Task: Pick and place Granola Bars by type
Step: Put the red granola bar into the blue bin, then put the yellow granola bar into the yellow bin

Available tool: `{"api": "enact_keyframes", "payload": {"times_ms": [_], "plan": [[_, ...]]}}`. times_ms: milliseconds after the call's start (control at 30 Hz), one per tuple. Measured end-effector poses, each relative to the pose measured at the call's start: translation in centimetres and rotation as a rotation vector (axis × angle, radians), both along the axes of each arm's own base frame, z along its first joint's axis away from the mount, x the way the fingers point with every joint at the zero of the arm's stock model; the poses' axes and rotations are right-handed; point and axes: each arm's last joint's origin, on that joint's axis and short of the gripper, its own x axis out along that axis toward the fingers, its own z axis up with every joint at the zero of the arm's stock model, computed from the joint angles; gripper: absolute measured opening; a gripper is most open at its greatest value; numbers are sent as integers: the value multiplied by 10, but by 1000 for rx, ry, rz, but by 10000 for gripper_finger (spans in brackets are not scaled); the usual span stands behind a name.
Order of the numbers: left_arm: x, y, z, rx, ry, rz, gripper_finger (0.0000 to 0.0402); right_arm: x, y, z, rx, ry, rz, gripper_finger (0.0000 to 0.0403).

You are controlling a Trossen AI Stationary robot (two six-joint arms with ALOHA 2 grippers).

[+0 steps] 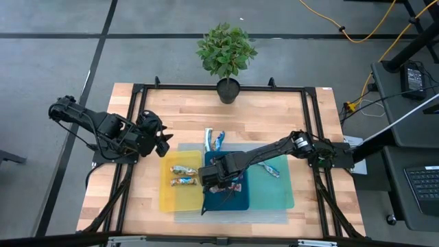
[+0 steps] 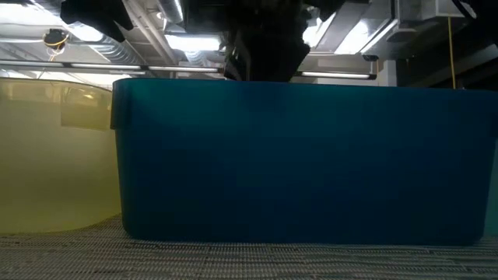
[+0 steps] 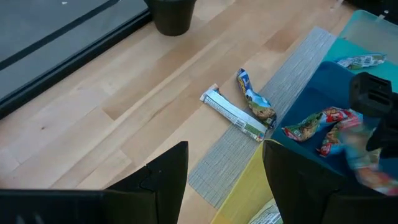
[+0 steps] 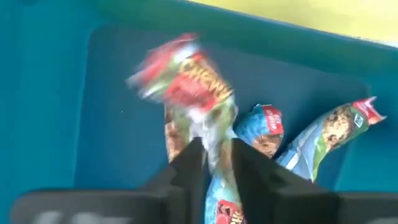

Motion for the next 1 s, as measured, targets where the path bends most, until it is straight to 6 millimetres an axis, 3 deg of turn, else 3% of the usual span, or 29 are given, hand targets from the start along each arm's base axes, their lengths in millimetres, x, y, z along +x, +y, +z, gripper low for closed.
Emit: {"api": "enact_keyframes", "payload": {"times_ms": [200,333,500,667,1000], "plan": [[0,0,0,1,-3,3,198,-2,-2,0,-15,24,-38,194],[0,0,0,1,-3,4,198,-7,-7,7,-138,11,-66,238],[2,-1,1,-6,-21,3,198,-18,-16,38,-251,-55,-74,245],[7,-3,4,-16,-64,-17,198,-33,-33,84,-270,-167,-129,231],[34,4,-10,99,106,-118,198,-68,-101,165,-342,-377,-309,222]]}}
